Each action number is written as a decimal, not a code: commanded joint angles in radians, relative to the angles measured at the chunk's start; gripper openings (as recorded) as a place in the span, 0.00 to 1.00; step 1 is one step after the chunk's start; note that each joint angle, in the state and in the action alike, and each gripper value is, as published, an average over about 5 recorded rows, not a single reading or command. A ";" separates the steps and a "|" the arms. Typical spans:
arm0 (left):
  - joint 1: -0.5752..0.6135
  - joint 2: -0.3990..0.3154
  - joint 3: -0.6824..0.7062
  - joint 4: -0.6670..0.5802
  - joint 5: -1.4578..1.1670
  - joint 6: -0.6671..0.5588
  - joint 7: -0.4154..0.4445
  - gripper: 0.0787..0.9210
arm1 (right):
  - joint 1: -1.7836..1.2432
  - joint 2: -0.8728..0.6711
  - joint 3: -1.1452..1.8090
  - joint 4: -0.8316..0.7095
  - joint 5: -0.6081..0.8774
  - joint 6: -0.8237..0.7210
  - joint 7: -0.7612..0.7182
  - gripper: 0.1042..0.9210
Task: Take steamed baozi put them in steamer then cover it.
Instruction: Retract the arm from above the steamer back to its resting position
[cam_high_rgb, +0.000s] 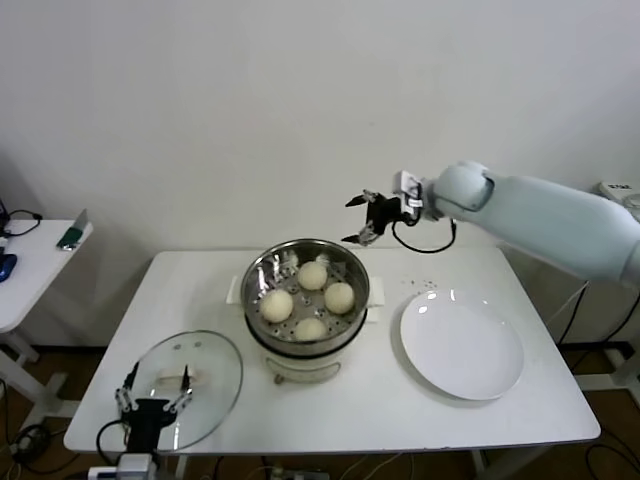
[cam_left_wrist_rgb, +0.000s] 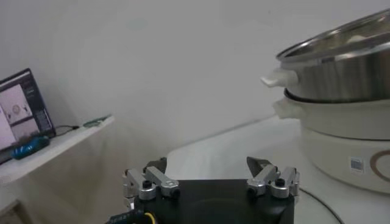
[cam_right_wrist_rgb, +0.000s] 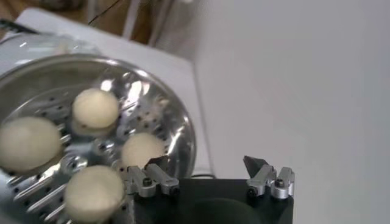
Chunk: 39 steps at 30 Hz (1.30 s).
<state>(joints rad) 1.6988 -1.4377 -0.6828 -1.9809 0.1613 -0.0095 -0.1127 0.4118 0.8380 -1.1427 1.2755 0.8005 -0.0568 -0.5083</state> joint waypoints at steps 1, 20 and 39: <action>0.012 0.000 -0.010 -0.032 0.035 -0.006 0.001 0.88 | -0.596 -0.184 0.646 0.127 -0.135 0.115 0.216 0.88; 0.011 0.039 -0.078 -0.093 0.780 0.046 0.111 0.88 | -1.533 0.031 1.585 0.388 -0.283 0.150 0.251 0.88; 0.011 0.035 0.046 0.044 1.356 0.170 0.070 0.88 | -1.715 0.229 1.758 0.389 -0.396 0.163 0.242 0.88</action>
<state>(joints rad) 1.7223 -1.3832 -0.6908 -2.0062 1.2316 0.0914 -0.0135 -1.1585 0.9832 0.4747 1.6486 0.4608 0.0934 -0.2701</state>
